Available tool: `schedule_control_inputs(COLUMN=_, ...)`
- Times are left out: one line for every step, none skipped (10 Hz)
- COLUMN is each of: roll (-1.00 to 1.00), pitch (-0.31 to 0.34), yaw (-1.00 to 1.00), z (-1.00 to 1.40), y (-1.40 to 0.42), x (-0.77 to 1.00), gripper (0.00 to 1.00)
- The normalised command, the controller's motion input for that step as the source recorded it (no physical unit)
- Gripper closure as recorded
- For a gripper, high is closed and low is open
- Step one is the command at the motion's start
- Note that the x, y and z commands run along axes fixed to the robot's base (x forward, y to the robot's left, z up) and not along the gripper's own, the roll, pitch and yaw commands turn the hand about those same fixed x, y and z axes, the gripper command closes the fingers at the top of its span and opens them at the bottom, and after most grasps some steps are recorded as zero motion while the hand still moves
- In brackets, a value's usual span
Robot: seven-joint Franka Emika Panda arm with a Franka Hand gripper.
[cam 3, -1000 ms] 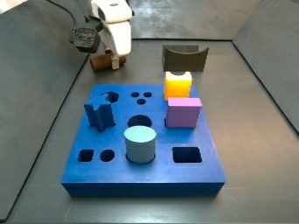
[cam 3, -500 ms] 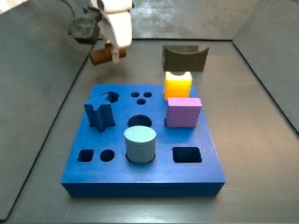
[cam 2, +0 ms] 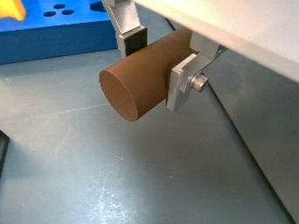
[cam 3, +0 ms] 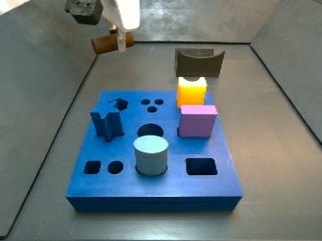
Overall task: Pick up the round object. Move up. Place the round object on the fixture. Regrasp the round object. Move to above the board. Insert the round object.
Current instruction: Place the round object on the fixture.
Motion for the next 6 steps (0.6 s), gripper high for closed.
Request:
schedule_control_inputs(roll=0.00, pitch=-0.021, yaw=0.00, z=1.00, y=0.00, x=0.02, gripper=1.00)
schedule_control_inputs(roll=0.00, pitch=0.032, yaw=0.00, z=1.00, y=0.00, x=-0.01, gripper=1.00)
schedule_control_inputs(roll=-0.01, pitch=0.044, yaw=0.00, z=1.00, y=0.00, x=-0.01, gripper=1.00)
schedule_control_inputs(roll=-0.01, pitch=0.054, yaw=0.01, z=1.00, y=0.00, x=-0.02, gripper=1.00)
schedule_control_inputs(roll=-0.01, pitch=0.062, yaw=0.01, z=1.00, y=0.00, x=-0.02, gripper=1.00)
schedule_control_inputs(roll=-0.01, pitch=0.072, yaw=0.01, z=1.00, y=0.00, x=-0.02, gripper=1.00)
